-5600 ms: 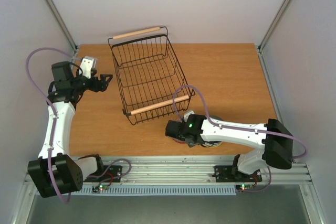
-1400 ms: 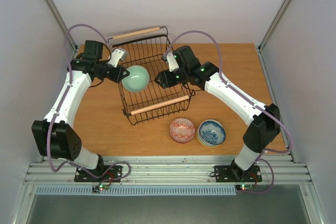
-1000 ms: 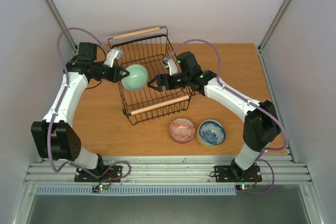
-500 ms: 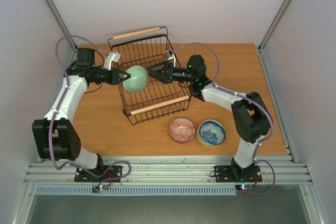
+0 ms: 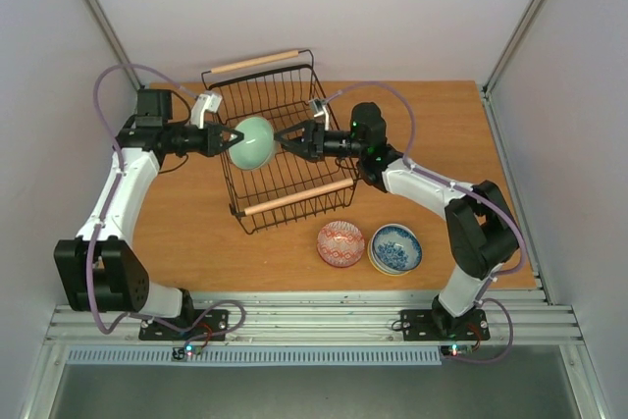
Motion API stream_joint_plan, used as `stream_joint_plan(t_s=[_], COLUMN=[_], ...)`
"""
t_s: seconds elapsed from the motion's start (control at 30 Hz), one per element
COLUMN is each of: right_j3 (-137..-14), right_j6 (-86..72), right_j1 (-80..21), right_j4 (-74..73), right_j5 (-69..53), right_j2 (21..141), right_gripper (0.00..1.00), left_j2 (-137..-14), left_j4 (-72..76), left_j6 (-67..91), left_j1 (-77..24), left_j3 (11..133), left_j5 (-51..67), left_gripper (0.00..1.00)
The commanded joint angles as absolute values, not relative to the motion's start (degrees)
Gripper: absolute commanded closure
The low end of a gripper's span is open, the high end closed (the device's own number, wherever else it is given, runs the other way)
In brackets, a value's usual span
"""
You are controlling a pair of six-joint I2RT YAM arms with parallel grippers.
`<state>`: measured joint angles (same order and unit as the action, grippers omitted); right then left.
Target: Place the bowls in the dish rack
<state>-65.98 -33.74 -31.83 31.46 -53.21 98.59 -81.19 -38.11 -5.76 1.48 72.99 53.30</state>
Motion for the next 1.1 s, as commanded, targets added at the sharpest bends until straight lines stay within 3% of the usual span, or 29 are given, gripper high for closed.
stream_joint_plan(t_s=[0.0, 0.47, 0.53, 0.7, 0.73, 0.83, 0.87, 0.97, 1.07], right_j3=[-67.4, -73.5, -73.9, -74.1, -74.2, -75.7, -76.9, -86.1, -98.4], right_j6=[-31.5, -35.4, -35.3, -33.6, -32.1, -24.4, -20.1, -4.7, 9.5], right_j1=[-33.1, -36.5, -36.9, -37.1, -37.2, -37.2, -37.2, -37.5, -39.3], right_j4=[29.3, 34.4, 34.9, 32.3, 30.2, 19.5, 12.9, -11.6, -33.1], right_j5=[-53.7, -56.6, -56.9, -56.3, -55.9, -54.0, -52.4, -42.5, -21.9], right_j2=[99.4, 105.6, 105.8, 104.8, 104.2, 101.9, 101.1, 100.1, 104.1], right_gripper=[0.01, 0.01, 0.14, 0.87, 0.97, 0.99, 0.99, 0.99, 0.99], left_j2=[-80.4, -80.3, -80.3, -80.1, -80.0, -79.5, -79.1, -77.1, -74.5], left_j4=[-33.5, -33.5, -33.3, -33.3, -33.2, -34.0, -34.1, -33.7, -32.1], left_j6=[-3.9, -3.7, -3.7, -3.9, -4.0, -4.0, -4.0, -4.0, -2.7], left_j1=[1.7, 1.6, 1.6, 1.6, 1.6, 1.5, 1.6, 1.5, 1.6], left_j3=[72.8, 71.1, 70.7, 70.0, 69.9, 70.0, 70.0, 69.6, 68.6], left_j5=[57.5, 58.6, 58.7, 57.0, 55.9, 51.5, 49.5, 40.8, 28.5], left_gripper=[1.0, 0.99, 1.0, 1.0, 1.0, 0.99, 0.94, 0.46, 0.25])
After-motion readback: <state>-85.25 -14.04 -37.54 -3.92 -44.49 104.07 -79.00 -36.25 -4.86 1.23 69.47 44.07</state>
